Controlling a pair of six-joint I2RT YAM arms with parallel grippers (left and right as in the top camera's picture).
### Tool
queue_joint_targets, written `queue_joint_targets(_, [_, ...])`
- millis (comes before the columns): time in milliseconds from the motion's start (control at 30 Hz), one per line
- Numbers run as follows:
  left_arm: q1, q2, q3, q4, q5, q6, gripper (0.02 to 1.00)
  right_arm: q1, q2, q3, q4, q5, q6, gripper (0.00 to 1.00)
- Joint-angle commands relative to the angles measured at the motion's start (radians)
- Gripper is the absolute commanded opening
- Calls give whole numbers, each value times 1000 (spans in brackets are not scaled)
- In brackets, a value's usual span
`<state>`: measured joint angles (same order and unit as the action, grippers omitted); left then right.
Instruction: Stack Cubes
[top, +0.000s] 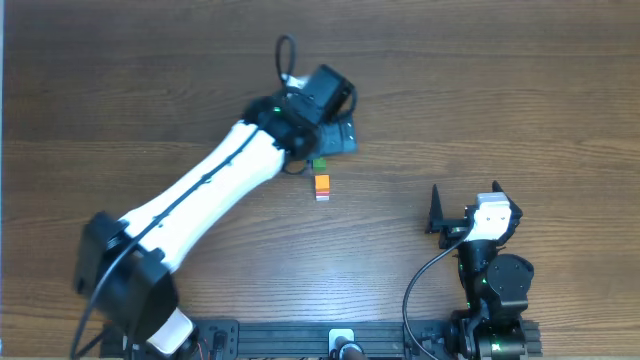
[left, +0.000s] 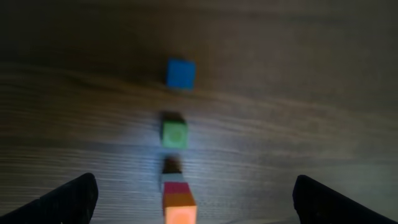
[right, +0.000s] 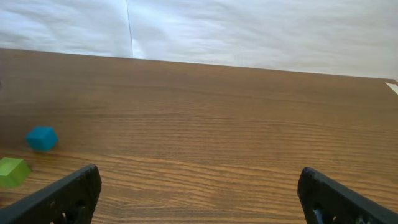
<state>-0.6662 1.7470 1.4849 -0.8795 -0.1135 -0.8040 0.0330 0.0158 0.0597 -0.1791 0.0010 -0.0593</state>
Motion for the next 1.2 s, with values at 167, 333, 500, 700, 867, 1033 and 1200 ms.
queue_joint_targets(167, [-5,-219,12,23,-322,28,1000,-7,-11,-8,0,-8,3,993])
queue_joint_targets(333, [34,-431,-152,323,-351,238,1000,-7,-11,-8,0,-8,3,993])
queue_joint_targets(500, [180,-688,-430,651,-144,369,998,-7,-11,-8,0,-8,3,991])
queue_joint_targets(700, [449,-1010,-726,793,94,410,998,-7,-11,-8,0,-8,3,991])
queue_joint_targets(867, [654,-1233,-877,772,226,460,998,-7,-11,-8,0,-8,3,991])
queue_joint_targets(1033, [760,-1383,-995,732,256,479,993,-7,-11,-8,0,-8,3,989])
queue_joint_targets(1200, [767,-1493,-1147,766,255,520,996,-7,-11,-8,0,-8,3,991])
